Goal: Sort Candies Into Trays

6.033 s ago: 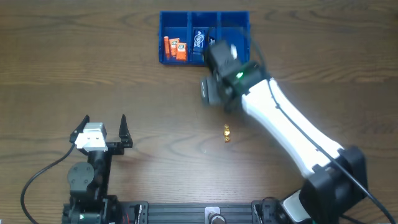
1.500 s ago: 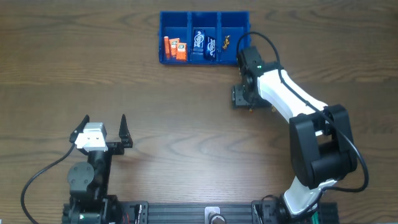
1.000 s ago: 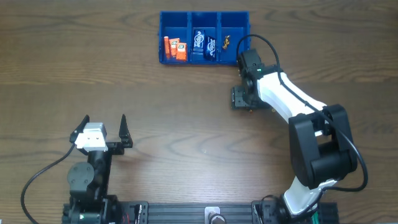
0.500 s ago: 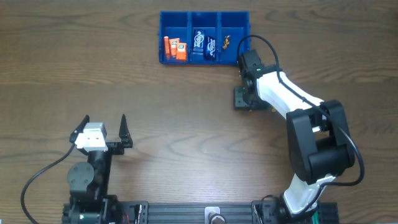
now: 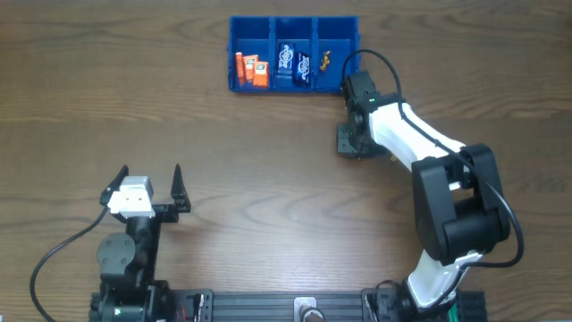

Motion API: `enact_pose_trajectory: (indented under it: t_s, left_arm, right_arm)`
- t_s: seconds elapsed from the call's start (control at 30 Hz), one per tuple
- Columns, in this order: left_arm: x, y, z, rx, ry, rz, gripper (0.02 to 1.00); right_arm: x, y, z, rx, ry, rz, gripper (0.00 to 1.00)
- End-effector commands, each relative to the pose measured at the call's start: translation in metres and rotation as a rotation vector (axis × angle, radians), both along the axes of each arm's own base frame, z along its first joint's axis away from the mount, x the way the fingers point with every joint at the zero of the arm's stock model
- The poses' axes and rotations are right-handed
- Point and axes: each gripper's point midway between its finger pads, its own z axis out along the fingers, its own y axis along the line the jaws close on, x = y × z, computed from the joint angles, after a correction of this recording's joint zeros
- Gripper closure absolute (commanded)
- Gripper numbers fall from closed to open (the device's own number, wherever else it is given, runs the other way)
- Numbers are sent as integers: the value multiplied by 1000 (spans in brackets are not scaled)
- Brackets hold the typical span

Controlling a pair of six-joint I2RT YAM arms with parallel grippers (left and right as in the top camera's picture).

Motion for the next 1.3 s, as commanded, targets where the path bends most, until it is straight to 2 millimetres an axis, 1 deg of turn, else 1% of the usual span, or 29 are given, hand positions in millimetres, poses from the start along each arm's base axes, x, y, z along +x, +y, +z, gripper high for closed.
enact_pose_trajectory:
  t_s: [0.03,0.1,0.17,0.2,0.23,0.27,0.3,0.33,0.37,0.4,0.47,0.5,0.53,0.6,0.67,0.73,0.83,0.9,1.0,1.07,1.2,1.3]
  left_arm:
    - [-1,2,-17,15,50,9,23]
    - [-1,2,-17,15,50,9,20]
    - [-1,2,-17,15,50,9,18]
    - [-1,2,-17,15,50,9,20]
    - [-1,2,-18,15,50,9,20]
    - [-1,2,-18,15,50,9,20]
    - [-1,2,-18,15,50,9,20]
    - [-1,2,-18,15,50,9,20]
    - [-1,2,-18,15,50,9,20]
    - [-1,2,-18,15,50,9,23]
    - [-1,2,-18,15,50,9,20]
    - [-1,2,-18,15,50,9,20]
    - [-1,2,-18,15,50,9,23]
    - [-1,2,-18,15,50,9,20]
    - [-1,2,-18,15,50,9,20]
    - [-1,2,-18,15,50,9,20]
    - [-1,2,-18,15,50,9,20]
    - [-1,2,-18,15,50,9,20]
    - [-1,2,-18,15,50,9,20]
    - [-1,2,-18,15,50,9,20]
    - [-1,2,-18,15,50,9,20]
    - [-1,2,-17,15,50,9,20]
  right_arm:
    - [0,-2,-5,-9,-3,-14,879]
    - [5,1,4,4,-35,-10,886]
    - [19,6,27,26,-110,-7,888]
    - [28,8,43,39,-157,-8,890]
    - [41,12,67,57,-225,-9,901]
    - [50,14,83,65,-269,-11,908]
    - [62,17,104,78,-323,-12,910]
    - [78,19,129,86,-389,-17,910]
    - [104,22,169,88,-489,-28,910]
    - [115,23,186,88,-530,-30,910]
    - [135,26,212,87,-599,-27,906]
    - [147,29,224,86,-633,-16,906]
    - [156,30,231,83,-654,-16,904]
    - [170,30,235,72,-676,-28,904]
    - [184,28,231,50,-681,-42,904]
    - [195,29,217,35,-667,-37,904]
    - [204,31,194,26,-638,-33,901]
    - [207,32,179,26,-615,-45,895]
    - [209,33,166,22,-595,-42,888]
    - [209,34,163,21,-589,-41,879]
    - [210,34,158,19,-583,-41,827]
    - [210,34,156,18,-579,-41,750]
